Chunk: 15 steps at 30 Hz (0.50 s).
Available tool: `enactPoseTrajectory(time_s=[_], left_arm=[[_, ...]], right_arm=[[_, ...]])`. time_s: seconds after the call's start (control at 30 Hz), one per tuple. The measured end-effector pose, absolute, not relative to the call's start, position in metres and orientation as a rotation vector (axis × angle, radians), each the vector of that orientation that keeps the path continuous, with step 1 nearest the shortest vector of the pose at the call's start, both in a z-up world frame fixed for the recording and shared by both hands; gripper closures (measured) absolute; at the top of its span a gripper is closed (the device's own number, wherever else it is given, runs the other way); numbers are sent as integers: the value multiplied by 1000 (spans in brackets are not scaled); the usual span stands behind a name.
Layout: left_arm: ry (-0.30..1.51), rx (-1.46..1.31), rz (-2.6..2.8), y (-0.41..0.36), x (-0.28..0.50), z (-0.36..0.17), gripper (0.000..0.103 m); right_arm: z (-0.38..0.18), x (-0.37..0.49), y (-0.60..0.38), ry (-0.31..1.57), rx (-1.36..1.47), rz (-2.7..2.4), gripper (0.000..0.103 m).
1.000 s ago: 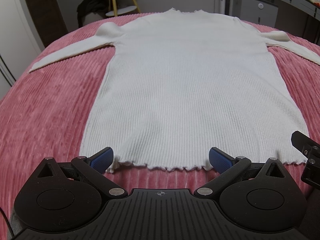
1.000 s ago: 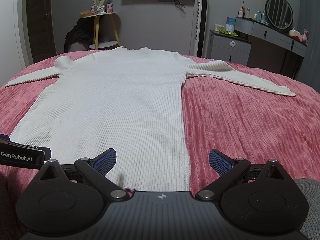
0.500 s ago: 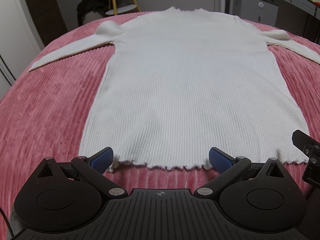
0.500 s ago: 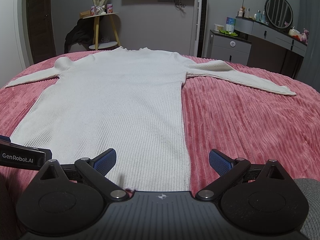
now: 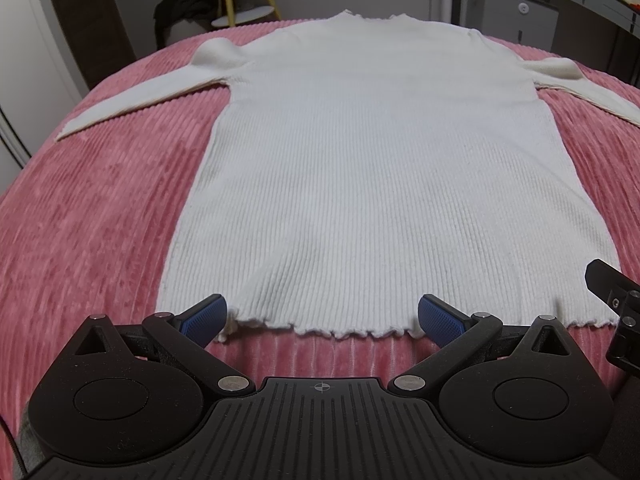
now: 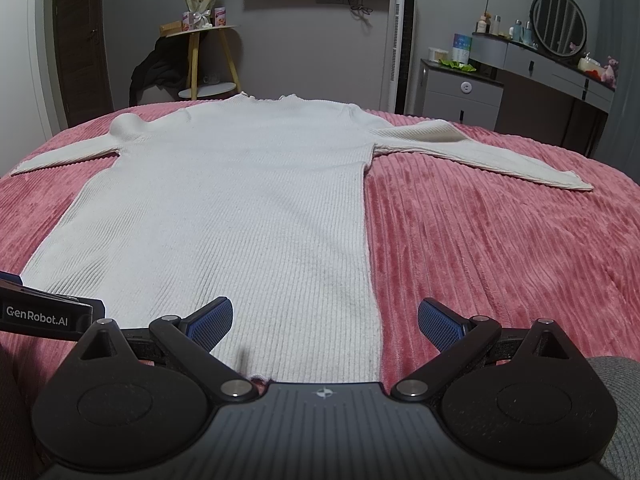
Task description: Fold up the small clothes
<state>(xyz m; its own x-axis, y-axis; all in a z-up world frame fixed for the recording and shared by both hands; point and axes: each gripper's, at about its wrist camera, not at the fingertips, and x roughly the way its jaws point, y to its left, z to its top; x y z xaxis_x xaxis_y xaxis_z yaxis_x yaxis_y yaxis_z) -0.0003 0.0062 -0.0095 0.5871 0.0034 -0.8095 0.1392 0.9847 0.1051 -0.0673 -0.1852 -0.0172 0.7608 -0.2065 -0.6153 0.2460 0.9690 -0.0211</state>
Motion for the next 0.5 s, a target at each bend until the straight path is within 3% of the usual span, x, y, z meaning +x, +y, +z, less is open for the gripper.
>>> enactPoseTrajectory(time_s=[0.5], left_arm=[[945, 163, -79, 6, 1, -9, 0]], right_arm=[[-16, -68, -184, 652, 81, -226, 4]])
